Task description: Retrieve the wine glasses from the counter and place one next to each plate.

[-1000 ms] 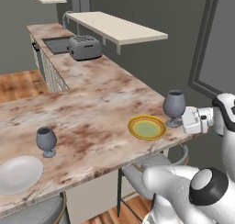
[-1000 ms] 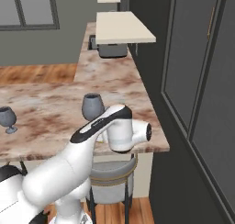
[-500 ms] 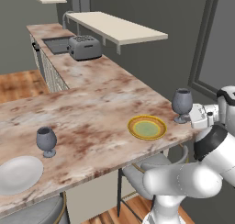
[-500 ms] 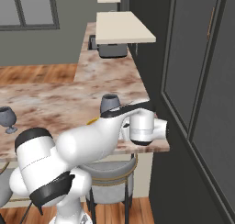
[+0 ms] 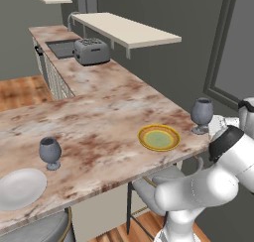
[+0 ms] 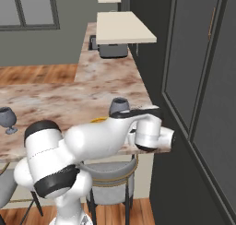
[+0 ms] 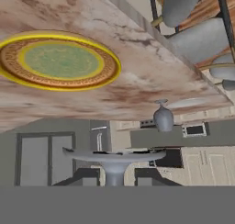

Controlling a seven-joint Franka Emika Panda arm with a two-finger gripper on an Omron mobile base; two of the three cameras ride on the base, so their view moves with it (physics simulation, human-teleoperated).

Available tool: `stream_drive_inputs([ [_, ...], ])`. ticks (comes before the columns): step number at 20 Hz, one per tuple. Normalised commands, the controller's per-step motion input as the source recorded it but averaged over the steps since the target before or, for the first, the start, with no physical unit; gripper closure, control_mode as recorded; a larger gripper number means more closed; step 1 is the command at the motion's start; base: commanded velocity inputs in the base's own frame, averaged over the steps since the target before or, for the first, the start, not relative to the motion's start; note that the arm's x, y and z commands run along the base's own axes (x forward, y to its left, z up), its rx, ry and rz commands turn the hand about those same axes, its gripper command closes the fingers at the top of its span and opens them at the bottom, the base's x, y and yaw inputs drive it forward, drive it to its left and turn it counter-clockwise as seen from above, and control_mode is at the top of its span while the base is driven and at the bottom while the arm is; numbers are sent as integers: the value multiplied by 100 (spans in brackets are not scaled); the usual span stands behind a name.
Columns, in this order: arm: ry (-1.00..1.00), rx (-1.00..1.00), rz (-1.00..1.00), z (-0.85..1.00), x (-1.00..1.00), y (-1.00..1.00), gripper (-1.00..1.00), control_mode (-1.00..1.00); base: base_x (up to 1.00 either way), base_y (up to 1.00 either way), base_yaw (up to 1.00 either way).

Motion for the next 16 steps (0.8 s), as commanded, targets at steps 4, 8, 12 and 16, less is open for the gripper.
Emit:
stream_drive_inputs([
  [4, -8, 0, -35, -8, 0, 0, 100, -100, 0, 0, 0],
  [8, -5, 0, -33, -14, 7, 0, 100, -100, 0, 0, 0],
  [12, -4, 0, -7, -36, 47, -9, 100, -100, 0, 0, 0],
  [16, -3, -1, 0, -41, 47, -24, 100, -100, 0, 0, 0],
])
